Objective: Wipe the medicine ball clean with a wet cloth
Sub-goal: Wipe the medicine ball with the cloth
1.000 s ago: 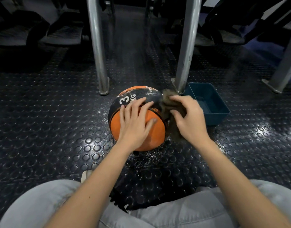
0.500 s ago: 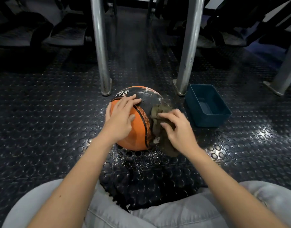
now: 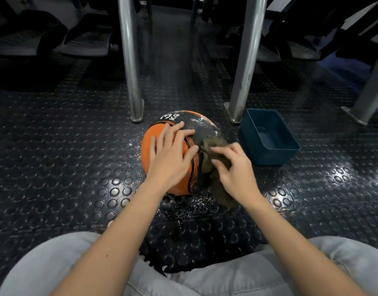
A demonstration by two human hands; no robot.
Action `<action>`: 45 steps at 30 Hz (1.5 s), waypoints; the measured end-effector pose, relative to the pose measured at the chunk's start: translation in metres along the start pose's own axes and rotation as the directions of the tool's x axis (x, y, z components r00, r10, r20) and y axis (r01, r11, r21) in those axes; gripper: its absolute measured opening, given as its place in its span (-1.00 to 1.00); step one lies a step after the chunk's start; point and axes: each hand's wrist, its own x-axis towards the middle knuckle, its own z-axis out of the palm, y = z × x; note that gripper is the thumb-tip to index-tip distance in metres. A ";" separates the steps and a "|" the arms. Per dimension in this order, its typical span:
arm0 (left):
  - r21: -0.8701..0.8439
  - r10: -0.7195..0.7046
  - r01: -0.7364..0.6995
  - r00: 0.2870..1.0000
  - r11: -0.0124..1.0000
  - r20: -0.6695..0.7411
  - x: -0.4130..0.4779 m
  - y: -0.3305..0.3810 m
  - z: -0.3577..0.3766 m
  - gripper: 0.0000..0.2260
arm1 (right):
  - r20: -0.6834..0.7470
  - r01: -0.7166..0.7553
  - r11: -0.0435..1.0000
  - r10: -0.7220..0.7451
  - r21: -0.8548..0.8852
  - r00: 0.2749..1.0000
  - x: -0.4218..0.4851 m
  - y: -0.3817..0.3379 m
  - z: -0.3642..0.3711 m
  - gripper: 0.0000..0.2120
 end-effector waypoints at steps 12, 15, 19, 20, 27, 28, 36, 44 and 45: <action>-0.066 -0.090 0.091 0.996 0.994 0.017 0.004 -0.005 -0.005 -0.63 | -0.088 0.090 0.996 -0.092 -0.018 0.992 0.014 -0.011 -0.006 -0.75; -0.117 -0.087 0.089 0.996 0.989 0.016 0.004 -0.006 -0.004 -0.67 | 0.003 0.018 0.998 -0.018 -0.060 1.000 0.000 0.000 0.009 -0.75; -0.115 -0.066 0.068 0.998 0.991 0.022 0.002 -0.007 -0.002 -0.72 | 0.082 -0.231 0.930 0.264 -0.286 0.961 -0.002 0.026 0.004 -0.72; -0.105 -0.064 0.066 0.998 0.992 0.019 0.001 -0.007 -0.001 -0.71 | 0.089 -0.264 0.909 0.307 -0.324 0.948 -0.003 0.030 0.000 -0.72; -0.030 -0.091 0.090 0.995 0.996 -0.051 -0.002 -0.011 -0.001 -0.67 | -0.036 0.131 0.991 -0.131 -0.012 0.991 0.003 -0.011 0.004 -0.74; -0.035 -0.095 0.093 0.994 0.995 -0.051 -0.002 -0.010 -0.001 -0.67 | -0.006 0.102 0.994 -0.102 -0.043 0.995 0.000 -0.007 0.008 -0.74; -0.062 -0.140 0.135 0.987 0.989 -0.078 0.001 -0.012 -0.003 -0.67 | -0.006 -0.159 0.980 0.160 -0.121 0.987 0.005 0.012 -0.001 -0.73; -0.040 -0.121 0.119 0.992 0.992 -0.044 0.001 -0.008 -0.002 -0.66 | 0.054 -0.185 0.974 0.193 -0.127 0.980 -0.004 0.027 0.014 -0.72; -0.031 -0.118 0.117 0.992 0.993 -0.040 0.000 -0.007 -0.001 -0.66 | 0.048 -0.255 0.951 0.267 -0.173 0.963 -0.003 0.032 0.010 -0.71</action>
